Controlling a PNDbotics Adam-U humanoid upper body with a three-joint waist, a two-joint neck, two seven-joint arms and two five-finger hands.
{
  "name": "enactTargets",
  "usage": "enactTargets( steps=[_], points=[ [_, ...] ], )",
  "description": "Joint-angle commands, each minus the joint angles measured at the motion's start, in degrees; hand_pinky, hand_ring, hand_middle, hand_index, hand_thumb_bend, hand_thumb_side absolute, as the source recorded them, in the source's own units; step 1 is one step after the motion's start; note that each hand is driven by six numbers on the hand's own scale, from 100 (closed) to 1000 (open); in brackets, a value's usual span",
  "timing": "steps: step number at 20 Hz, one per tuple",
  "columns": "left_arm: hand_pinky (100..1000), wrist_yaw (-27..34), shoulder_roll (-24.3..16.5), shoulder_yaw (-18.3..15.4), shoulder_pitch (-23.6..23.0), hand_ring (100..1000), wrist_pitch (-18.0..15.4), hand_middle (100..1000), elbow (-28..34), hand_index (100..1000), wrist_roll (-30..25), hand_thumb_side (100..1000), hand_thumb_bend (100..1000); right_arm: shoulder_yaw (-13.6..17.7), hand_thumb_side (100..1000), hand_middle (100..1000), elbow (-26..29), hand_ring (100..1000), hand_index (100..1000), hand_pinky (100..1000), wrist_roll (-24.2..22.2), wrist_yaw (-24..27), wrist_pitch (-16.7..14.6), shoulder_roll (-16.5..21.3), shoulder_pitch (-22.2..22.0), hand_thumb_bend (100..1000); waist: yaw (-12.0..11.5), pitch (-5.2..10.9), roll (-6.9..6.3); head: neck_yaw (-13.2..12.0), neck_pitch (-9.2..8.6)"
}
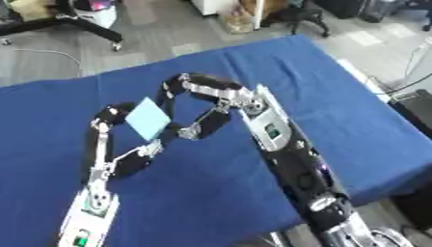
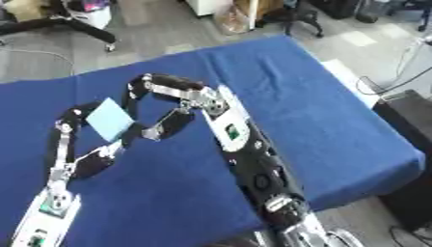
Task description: Pick up the objects with one hand, pass them to the other hand, and then place them into the box on the other side of the table.
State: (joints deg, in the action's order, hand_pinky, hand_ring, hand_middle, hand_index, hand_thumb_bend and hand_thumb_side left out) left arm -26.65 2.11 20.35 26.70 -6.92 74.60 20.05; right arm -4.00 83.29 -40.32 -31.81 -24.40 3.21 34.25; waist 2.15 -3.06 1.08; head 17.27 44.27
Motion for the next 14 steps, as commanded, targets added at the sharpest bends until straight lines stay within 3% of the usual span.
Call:
enactTargets(
  steps=[1,4,6,8,14],
  points=[
    [762,0.7,0.4,0.1,0.9,661,-0.4,652,0.5,741,0.4,537,596,0.1,100,664,0.3,797,453,804,-0.4,-0.2,-0.2,0.0,0.9,100,0.0,1.57,0.74,0.0,-0.15],
    [756,0.9,0.4,0.1,0.9,642,-0.5,630,0.4,721,0.9,508,412,0.1,100,664,0.2,797,453,804,-0.5,-0.1,0.0,-0.1,0.9,100,0.1,1.56,0.72,0.0,-0.15],
    [743,1.0,0.4,0.1,0.9,612,-0.5,594,0.4,686,1.4,449,192,0.2,100,664,0.2,797,454,804,-0.6,0.0,0.1,-0.1,0.8,100,0.1,1.56,0.7,0.0,-0.15],
    [730,1.2,0.4,0.1,0.9,586,-0.5,561,0.4,652,2.3,392,100,0.2,100,664,0.3,797,454,804,-0.7,0.1,0.2,-0.1,0.8,100,0.2,1.55,0.7,0.1,-0.15],
    [706,1.2,0.5,0.4,1.0,537,-0.7,502,0.3,581,5.5,351,100,0.2,105,664,0.4,797,454,804,-0.9,0.3,0.5,-0.2,0.8,100,0.3,1.56,0.7,0.1,-0.15]
  ],
)
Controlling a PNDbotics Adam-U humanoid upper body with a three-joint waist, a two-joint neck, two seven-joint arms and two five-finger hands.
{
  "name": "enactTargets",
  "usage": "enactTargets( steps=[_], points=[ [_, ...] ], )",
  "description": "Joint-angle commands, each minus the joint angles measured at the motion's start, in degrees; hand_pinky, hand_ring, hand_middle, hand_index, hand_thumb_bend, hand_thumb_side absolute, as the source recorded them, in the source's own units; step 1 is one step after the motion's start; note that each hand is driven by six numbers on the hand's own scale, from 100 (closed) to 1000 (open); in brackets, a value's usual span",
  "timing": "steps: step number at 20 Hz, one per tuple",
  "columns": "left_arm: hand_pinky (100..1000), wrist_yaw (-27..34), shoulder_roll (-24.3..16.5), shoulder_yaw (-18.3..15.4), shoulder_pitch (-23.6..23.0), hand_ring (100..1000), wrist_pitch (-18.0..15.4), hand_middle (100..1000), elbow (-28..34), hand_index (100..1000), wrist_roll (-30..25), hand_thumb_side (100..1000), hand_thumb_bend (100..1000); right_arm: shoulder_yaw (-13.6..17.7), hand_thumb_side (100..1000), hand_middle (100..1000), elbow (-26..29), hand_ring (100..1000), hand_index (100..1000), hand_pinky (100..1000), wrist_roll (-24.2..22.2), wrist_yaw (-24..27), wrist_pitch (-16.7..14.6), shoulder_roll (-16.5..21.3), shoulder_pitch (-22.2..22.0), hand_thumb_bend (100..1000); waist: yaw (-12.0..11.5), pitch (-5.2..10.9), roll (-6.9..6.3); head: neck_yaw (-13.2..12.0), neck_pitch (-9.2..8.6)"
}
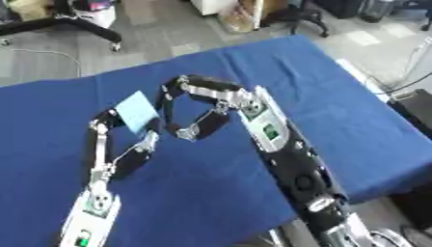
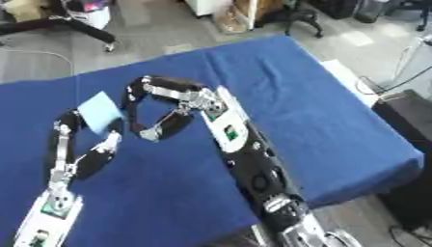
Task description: Pick up the objects with one hand, pass them to the other hand, and then place them into the box on the other side of the table.
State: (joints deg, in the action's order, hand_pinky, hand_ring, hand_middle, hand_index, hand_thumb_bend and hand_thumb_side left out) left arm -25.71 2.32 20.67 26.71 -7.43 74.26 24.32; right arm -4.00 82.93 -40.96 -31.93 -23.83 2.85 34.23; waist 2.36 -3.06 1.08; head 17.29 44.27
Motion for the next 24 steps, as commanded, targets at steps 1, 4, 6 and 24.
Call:
enactTargets(
  steps=[1,4,6,24],
  points=[
    [704,0.2,0.4,0.1,1.0,533,-0.3,497,0.6,574,1.6,351,100,0.2,105,664,0.8,797,454,804,-0.3,0.4,0.0,0.2,0.8,100,0.1,1.57,0.69,0.1,-0.15],
    [699,0.1,0.4,0.2,1.1,524,-0.5,487,0.6,562,2.5,348,100,0.1,106,665,0.9,798,457,804,-0.4,0.6,0.0,0.1,0.9,100,0.1,1.61,0.68,0.2,-0.15],
    [697,-0.2,0.3,0.2,1.1,520,-0.5,484,0.6,558,2.8,345,100,0.1,109,666,0.9,798,460,804,-0.5,0.7,0.0,0.1,0.9,100,0.1,1.63,0.69,0.4,-0.15],
    [692,-3.8,-0.1,-0.2,0.8,511,-0.8,478,1.2,552,3.7,325,100,0.0,467,770,6.6,841,863,842,-3.8,-2.9,-2.1,0.9,1.1,161,0.3,1.87,0.85,2.8,-0.15]
  ],
)
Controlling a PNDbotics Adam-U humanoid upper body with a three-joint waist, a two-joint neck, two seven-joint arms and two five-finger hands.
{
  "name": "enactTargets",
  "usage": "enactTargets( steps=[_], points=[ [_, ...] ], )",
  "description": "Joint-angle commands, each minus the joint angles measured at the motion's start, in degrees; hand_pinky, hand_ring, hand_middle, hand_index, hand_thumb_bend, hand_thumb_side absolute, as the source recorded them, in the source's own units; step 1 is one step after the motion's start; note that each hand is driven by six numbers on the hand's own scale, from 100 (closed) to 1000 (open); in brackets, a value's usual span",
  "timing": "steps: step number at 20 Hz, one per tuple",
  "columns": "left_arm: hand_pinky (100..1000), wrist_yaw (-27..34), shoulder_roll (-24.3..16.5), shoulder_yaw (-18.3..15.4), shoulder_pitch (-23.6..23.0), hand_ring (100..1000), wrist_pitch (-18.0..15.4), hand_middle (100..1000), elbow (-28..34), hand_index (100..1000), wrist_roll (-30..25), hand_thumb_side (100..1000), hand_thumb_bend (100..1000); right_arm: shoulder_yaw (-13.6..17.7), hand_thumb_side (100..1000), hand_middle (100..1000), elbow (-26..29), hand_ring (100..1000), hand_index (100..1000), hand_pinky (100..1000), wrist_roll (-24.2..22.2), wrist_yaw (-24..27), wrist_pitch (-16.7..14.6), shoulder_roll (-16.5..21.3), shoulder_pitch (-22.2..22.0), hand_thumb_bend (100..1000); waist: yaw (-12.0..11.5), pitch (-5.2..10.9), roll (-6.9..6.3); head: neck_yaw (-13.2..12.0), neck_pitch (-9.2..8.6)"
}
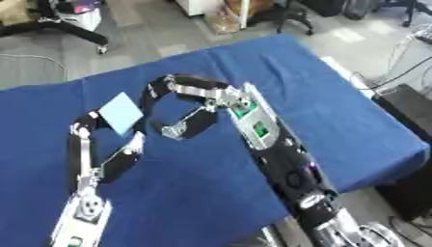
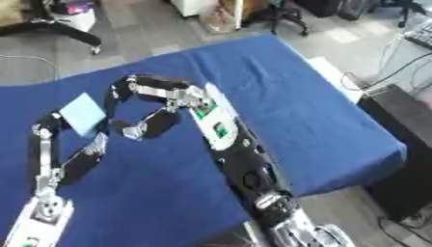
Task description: Pick up the objects with one hand, pass them to the other hand, and then place them into the box on the other side of the table.
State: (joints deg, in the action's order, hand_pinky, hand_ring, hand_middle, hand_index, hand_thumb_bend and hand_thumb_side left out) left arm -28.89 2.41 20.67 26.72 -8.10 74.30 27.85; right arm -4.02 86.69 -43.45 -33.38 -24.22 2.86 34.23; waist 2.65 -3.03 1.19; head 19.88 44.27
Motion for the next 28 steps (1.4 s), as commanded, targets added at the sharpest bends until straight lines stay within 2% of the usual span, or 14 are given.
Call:
enactTargets(
  steps=[1,4,7,11,15,16,17,18,20,21,22,23,25,28],
  points=[
    [691,-0.8,-0.2,-0.2,0.8,510,0.0,477,1.0,551,0.2,323,100,0.1,469,773,3.7,843,869,845,-1.2,-1.9,-1.9,1.0,1.2,174,0.0,1.85,0.73,0.1,-0.15],
    [691,-0.8,-0.4,-0.3,0.7,510,0.2,477,0.9,551,0.4,324,100,0.6,462,783,6.4,848,885,851,-0.2,-2.3,-2.2,1.6,1.6,201,0.0,1.91,0.7,0.0,-0.15],
    [668,-0.6,-0.7,-1.0,0.5,459,0.3,416,1.6,509,1.1,279,100,2.3,407,784,10.6,849,891,853,2.4,-1.1,-1.2,2.4,1.4,198,0.0,1.93,0.63,-0.4,-0.15],
    [618,0.8,-1.7,-3.3,0.3,363,1.2,303,3.8,437,3.5,226,100,5.6,359,778,17.7,846,884,854,6.3,1.5,2.6,3.8,0.0,194,0.2,1.89,0.39,-1.2,-0.15],
    [588,3.2,-4.8,-6.3,0.1,311,3.3,240,7.6,394,6.8,218,100,9.4,341,769,23.9,843,877,847,9.5,3.6,7.8,5.7,-2.4,171,0.4,1.86,-0.41,-2.2,-0.15],
    [589,3.7,-6.0,-7.1,0.0,312,3.9,239,8.8,394,7.4,218,100,10.1,349,764,24.6,841,872,844,9.8,3.6,8.9,5.9,-3.0,151,0.4,1.87,-0.71,-3.6,-0.15],
    [589,4.2,-7.4,-8.0,-0.1,311,4.7,238,10.1,394,7.9,217,100,10.6,353,763,25.0,840,871,843,10.0,3.5,9.8,6.2,-3.7,144,0.4,1.9,-1.08,-6.4,-0.15],
    [589,4.6,-9.1,-8.9,-0.2,311,5.6,238,11.5,395,8.2,214,100,11.0,357,762,25.1,840,869,843,9.9,3.3,10.5,6.4,-4.5,136,0.3,1.94,-1.53,-10.5,-0.15],
    [592,5.3,-11.5,-10.1,-0.2,313,7.5,239,13.7,398,7.9,209,100,11.4,373,759,25.0,840,864,840,9.5,2.9,11.2,6.6,-5.5,107,0.2,1.98,-2.18,-16.0,-0.15],
    [591,5.4,-14.3,-11.1,0.0,311,8.7,236,15.0,398,7.0,206,100,11.6,384,758,24.5,840,864,839,9.0,2.5,11.4,6.7,-6.5,100,0.0,2.0,-2.87,-20.8,-0.15],
    [591,5.4,-17.1,-12.0,0.1,312,10.1,236,16.6,400,5.8,203,100,11.8,393,756,24.1,839,862,838,8.5,2.0,11.5,6.7,-7.3,100,-0.2,2.02,-3.42,-24.1,-0.15],
    [591,5.5,-19.5,-12.9,0.2,314,11.5,238,18.2,402,4.5,201,100,12.0,396,755,23.6,839,861,838,8.1,1.6,11.5,6.7,-8.0,100,-0.3,2.02,-3.83,-26.4,-0.15],
    [596,5.7,-24.7,-14.6,0.1,322,14.1,246,21.0,412,2.5,197,100,12.3,408,754,22.8,839,857,838,7.4,0.7,11.5,6.6,-9.2,100,-0.4,2.09,-4.56,-29.4,-0.15],
    [602,4.8,-33.0,-17.3,-1.0,328,17.6,250,23.9,419,-0.3,194,100,12.6,425,752,21.5,839,855,836,6.4,-0.2,11.3,6.5,-10.9,100,-0.6,2.2,-5.6,-32.7,-0.15]
  ],
)
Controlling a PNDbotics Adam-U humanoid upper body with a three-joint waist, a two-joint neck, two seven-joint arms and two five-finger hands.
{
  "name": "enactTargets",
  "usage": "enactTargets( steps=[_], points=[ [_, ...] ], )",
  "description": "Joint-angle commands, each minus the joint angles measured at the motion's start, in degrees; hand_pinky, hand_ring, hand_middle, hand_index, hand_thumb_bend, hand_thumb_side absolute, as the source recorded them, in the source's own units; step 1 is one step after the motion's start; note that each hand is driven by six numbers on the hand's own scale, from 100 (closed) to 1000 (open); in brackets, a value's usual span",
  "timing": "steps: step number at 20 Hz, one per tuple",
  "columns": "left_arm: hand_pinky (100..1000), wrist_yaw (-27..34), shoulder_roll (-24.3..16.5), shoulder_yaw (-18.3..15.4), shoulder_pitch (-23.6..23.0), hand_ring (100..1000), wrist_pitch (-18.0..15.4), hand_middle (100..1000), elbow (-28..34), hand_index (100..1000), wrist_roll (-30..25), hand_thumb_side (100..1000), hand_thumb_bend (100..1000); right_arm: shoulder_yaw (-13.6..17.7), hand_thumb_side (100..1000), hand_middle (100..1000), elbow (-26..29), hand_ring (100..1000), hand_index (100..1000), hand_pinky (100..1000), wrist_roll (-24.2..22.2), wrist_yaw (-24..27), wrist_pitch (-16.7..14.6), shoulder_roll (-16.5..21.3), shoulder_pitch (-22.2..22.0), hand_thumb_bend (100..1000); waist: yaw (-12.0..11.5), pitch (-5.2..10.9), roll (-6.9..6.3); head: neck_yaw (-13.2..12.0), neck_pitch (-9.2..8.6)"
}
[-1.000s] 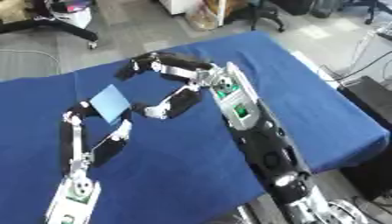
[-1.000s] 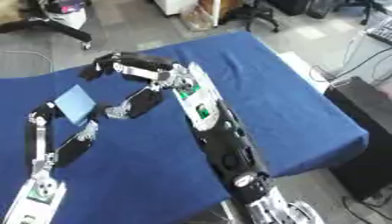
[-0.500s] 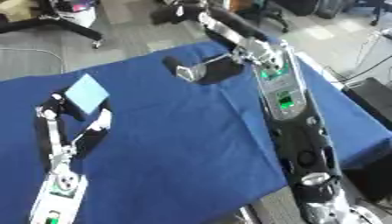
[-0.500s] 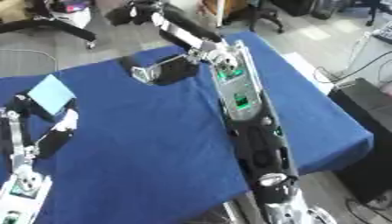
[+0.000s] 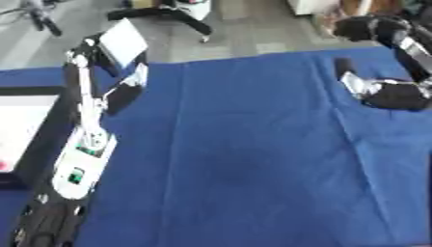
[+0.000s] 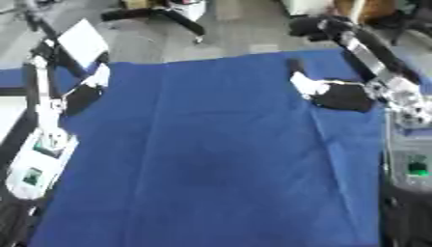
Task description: Pick up the objects with one hand, pass them to the other hand, and then place them into the box on the other side of the table.
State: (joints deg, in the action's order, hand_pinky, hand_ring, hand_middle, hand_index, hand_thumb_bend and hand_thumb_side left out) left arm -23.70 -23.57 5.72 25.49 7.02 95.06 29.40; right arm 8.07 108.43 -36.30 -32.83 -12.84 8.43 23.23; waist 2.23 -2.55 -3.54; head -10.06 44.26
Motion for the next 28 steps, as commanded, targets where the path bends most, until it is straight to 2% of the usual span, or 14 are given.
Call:
enactTargets(
  steps=[1,5,10,16,22,25,26,27,28],
  points=[
    [604,-1.1,-9.8,-3.1,-0.5,330,3.5,252,3.3,421,-2.9,192,100,0.6,426,752,-0.5,840,855,837,-1.0,-0.9,-0.2,0.9,-0.3,100,-0.2,1.77,-1.16,-3.7,-0.14],
    [618,-5.1,-18.5,-5.1,-3.1,342,7.2,261,-0.3,435,-8.0,185,100,0.7,422,752,-1.2,840,855,838,-1.7,-1.6,-0.5,1.0,-1.0,100,0.0,1.99,-1.95,-5.2,-0.14],
    [642,-15.1,-24.8,-5.7,-4.4,393,8.9,304,-10.4,459,-19.3,181,100,0.5,423,752,-1.8,841,856,839,-2.4,-1.9,-0.9,0.9,-1.4,100,0.6,2.29,-2.21,-3.5,-0.14],
    [663,-24.7,-27.0,-7.0,-3.7,407,8.9,315,-21.9,481,-27.7,179,100,0.6,424,753,-2.0,841,856,840,-2.6,-2.2,-1.1,0.9,-1.7,100,1.0,2.44,-2.17,-0.9,-0.14],
    [682,-30.2,-26.0,-7.3,-1.6,441,7.6,354,-33.3,520,-38.2,182,100,0.5,425,753,-2.2,842,856,842,-3.0,-2.0,-1.6,0.8,-1.8,100,1.6,2.34,-1.87,2.7,-0.14],
    [707,-31.9,-25.0,-7.2,0.1,497,7.7,431,-37.6,587,-42.1,176,100,0.4,423,753,-2.1,842,856,842,-3.2,-1.9,-1.7,0.7,-1.8,100,1.8,2.36,-1.78,3.1,-0.14],
    [742,-31.9,-24.6,-7.2,0.5,573,7.7,522,-38.7,673,-43.7,231,136,0.4,422,753,-2.1,843,855,842,-3.2,-1.8,-1.7,0.7,-1.8,100,1.9,2.35,-1.73,3.2,-0.14],
    [798,-31.1,-24.3,-7.2,0.8,697,7.6,668,-39.5,803,-46.0,361,415,0.4,421,754,-2.2,843,855,843,-3.3,-1.9,-1.7,0.6,-1.8,100,2.0,2.32,-1.67,3.3,-0.14],
    [821,-30.0,-24.2,-7.2,1.0,737,7.3,718,-40.0,848,-48.7,421,537,0.4,421,754,-2.2,843,855,843,-3.3,-2.0,-1.7,0.6,-1.8,100,2.0,2.29,-1.62,3.4,-0.14]
  ],
)
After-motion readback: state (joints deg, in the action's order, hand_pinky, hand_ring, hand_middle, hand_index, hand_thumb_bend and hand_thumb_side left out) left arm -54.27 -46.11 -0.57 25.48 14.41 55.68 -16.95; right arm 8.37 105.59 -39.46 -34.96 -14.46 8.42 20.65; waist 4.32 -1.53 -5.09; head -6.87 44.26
